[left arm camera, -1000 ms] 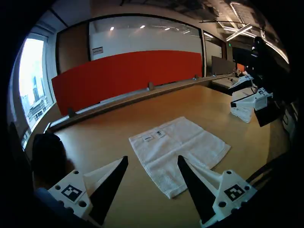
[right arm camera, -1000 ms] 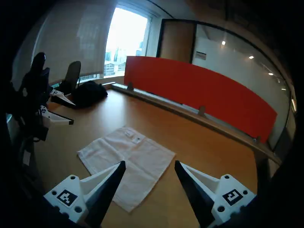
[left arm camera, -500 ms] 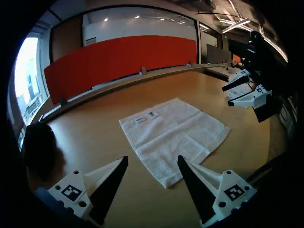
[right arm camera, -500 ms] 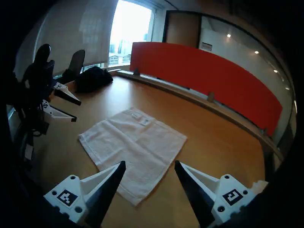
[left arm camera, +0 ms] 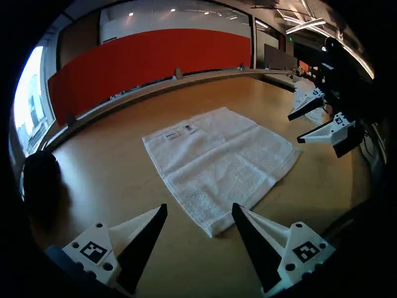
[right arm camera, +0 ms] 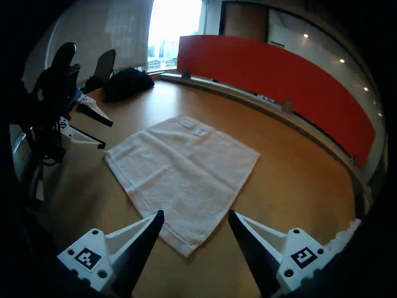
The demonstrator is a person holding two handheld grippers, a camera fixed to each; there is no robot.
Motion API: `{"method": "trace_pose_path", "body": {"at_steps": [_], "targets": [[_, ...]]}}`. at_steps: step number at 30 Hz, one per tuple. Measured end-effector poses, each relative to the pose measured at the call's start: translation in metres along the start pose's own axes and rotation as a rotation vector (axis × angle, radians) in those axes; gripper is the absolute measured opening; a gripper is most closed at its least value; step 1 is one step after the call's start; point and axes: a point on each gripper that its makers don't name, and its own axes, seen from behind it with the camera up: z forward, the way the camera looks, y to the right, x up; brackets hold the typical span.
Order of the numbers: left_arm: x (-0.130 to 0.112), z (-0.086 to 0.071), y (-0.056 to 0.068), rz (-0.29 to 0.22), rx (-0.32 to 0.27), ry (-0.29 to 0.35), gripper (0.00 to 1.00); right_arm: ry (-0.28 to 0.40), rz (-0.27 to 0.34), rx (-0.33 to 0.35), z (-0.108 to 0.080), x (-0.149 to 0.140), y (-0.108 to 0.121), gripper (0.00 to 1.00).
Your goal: Fold towel
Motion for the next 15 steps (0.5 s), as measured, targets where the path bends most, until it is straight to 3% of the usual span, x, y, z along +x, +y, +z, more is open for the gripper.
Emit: {"method": "trace_pose_path", "body": {"at_steps": [11, 15], "targets": [[-0.026, 0.012, 0.011, 0.013, -0.038, -0.086, 0.97, -0.075, -0.011, 0.031, 0.007, -0.030, -0.007, 1.00], [-0.033, 0.015, 0.014, 0.012, -0.047, -0.121, 0.97, -0.101, -0.004, 0.048, 0.008, -0.038, -0.010, 0.95]]}}
